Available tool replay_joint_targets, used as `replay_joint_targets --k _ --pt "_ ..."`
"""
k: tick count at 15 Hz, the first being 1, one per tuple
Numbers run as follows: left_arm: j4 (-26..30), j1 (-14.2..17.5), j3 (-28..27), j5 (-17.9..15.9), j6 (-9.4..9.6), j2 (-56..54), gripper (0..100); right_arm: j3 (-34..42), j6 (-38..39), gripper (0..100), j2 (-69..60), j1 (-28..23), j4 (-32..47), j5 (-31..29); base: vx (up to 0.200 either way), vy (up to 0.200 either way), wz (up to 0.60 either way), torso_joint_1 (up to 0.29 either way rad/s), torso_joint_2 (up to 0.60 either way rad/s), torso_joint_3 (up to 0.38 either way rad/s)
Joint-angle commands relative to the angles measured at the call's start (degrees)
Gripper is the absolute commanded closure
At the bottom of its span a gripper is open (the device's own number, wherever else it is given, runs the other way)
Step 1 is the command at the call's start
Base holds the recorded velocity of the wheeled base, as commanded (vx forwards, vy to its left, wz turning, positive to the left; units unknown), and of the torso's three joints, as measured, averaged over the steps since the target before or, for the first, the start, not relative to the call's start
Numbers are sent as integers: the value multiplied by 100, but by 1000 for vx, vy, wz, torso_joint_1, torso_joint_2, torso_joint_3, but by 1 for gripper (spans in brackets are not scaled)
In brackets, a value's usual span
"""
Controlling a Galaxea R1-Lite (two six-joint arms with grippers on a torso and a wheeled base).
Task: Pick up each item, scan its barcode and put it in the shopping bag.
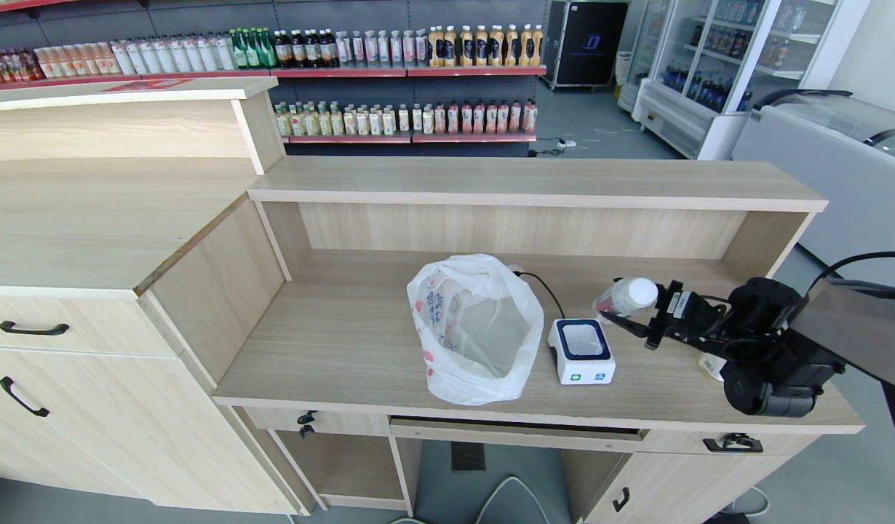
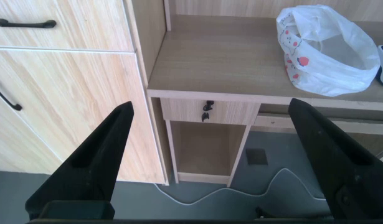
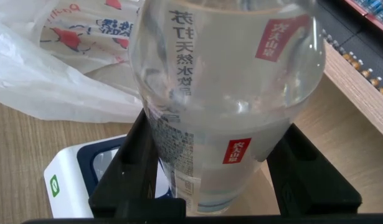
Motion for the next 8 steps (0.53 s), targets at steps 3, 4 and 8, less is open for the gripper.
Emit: replay_joint_targets --k 3,4,8 --pt "-1 -1 0 1 -1 -2 0 -156 15 100 97 99 -6 2 0 0 0 0 0 0" --pt "-1 -1 0 1 -1 -2 0 -226 24 100 124 125 -6 2 0 0 0 0 0 0" --pt "-1 -1 0 1 -1 -2 0 -393 59 100 238 187 -6 2 0 0 0 0 0 0"
